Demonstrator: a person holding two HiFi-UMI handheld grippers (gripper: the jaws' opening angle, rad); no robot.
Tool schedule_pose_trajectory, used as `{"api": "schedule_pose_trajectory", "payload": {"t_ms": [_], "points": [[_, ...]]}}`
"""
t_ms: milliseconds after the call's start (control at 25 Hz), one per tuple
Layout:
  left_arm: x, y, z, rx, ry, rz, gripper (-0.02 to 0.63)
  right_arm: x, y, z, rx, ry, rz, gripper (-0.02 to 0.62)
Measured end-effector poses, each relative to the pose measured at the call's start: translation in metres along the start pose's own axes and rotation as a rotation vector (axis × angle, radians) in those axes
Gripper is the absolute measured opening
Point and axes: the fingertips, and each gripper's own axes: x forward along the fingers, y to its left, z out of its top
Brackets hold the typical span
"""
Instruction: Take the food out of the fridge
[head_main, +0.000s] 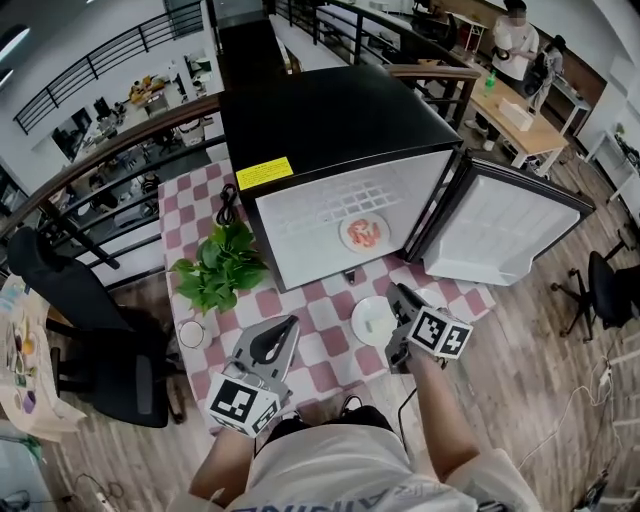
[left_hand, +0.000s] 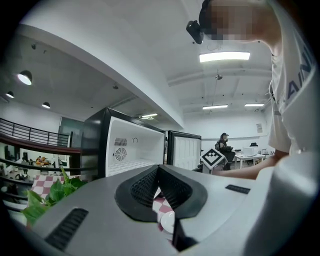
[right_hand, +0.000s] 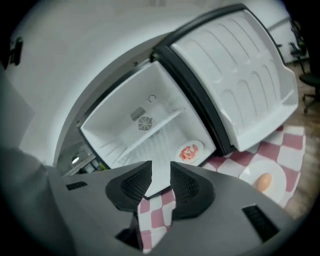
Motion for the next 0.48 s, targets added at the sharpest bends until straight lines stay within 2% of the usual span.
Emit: {"api": "schedule_pose_trajectory", "payload": {"t_ms": [160, 480], "points": [[0.006, 0.004, -0.012, -0.028, 0.036, 0.034, 0.006, 0.032, -0.042, 0.001, 0.204, 0.009, -0.03, 0.117], [0.034, 0.01, -0.031, -0.056, 0.084, 0.071, 0.006, 0.1, -0.099, 0.003, 0.475, 0.012, -0.048, 0.118]]}}
